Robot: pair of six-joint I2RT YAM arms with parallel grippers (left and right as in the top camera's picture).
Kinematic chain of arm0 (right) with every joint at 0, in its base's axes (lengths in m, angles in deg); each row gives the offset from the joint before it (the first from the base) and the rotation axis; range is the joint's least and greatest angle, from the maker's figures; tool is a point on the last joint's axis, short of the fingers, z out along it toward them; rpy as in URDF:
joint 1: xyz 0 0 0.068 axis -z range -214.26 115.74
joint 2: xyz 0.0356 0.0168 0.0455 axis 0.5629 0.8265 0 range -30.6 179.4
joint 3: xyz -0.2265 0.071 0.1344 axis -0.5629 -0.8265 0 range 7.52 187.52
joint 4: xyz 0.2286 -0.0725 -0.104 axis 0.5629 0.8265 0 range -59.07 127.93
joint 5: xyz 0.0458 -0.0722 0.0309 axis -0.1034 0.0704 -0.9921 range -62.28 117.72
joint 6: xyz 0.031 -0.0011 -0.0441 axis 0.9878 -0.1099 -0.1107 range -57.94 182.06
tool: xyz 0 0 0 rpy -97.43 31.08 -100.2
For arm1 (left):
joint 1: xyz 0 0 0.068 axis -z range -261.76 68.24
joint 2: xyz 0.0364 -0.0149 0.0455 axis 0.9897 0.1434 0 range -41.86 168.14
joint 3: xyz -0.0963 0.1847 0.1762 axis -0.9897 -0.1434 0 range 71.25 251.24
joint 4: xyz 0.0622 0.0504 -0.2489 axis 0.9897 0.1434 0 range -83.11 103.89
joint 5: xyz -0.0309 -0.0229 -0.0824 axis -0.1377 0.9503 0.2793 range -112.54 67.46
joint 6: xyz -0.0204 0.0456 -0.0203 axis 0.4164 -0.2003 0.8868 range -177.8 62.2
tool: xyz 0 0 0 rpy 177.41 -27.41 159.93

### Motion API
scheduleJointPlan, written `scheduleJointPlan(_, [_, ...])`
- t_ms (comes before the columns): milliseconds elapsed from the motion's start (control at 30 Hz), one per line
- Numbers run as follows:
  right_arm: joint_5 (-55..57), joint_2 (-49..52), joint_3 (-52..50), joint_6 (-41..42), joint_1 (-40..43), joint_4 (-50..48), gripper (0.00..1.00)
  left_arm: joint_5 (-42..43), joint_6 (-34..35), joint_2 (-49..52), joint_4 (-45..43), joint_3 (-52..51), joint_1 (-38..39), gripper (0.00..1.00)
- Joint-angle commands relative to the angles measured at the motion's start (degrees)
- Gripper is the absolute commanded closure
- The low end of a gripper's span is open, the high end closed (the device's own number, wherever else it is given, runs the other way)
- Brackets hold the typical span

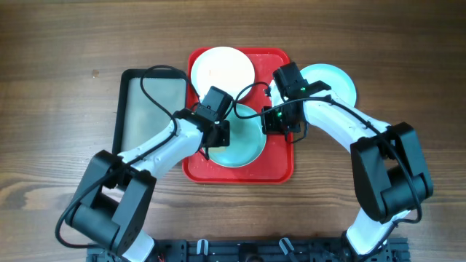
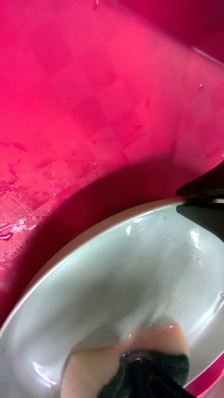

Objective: Clean dirty plates on tray and stack at the side
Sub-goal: 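Scrub the second blue plate with the sponge in the left gripper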

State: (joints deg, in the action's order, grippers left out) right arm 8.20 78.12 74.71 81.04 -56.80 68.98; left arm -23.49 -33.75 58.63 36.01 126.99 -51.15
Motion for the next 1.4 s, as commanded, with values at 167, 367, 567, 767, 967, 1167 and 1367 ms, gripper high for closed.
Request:
scheduleJointPlan(167, [-0.87,-1.31,-0.26,-0.9,-0.11,-0.72,0.96,10.56,-1.14,5.18,-0.26,-1.44,0.39,0.96])
scheduleJointPlan(367, [-0.87,-1.31,-0.26,-0.9,-0.11,-0.74,0.96,16.68,-1.11,5.18,-0.31,-1.44,0.39,0.96])
scheduleJointPlan(567, [-0.87,-1.31,-0.26,-0.9,-0.11,-0.74,0.96,21.24,-1.09,5.18,-1.57,-1.42,0.39,0.96])
scheduleJointPlan(767, [-0.87,-1.31,-0.26,-0.9,-0.11,-0.74,0.96,25.44,-1.07,5.18,-3.28,-1.42,0.42,0.96])
scheduleJointPlan(967, [-0.87,-1.31,-0.26,-0.9,-0.11,-0.74,0.96,28.79,-1.09,5.18,-7.63,-1.42,0.39,0.96])
scheduleJointPlan(1167, [-0.87,-1.31,-0.26,-0.94,-0.11,-0.74,0.96,29.07,-1.07,5.01,-12.17,-0.63,-0.42,0.96])
scheduleJointPlan(1367, [-0.85,-1.31,-0.26,-0.92,-0.11,-1.03,0.96,29.88,-1.14,1.57,-9.49,2.78,-3.93,0.96])
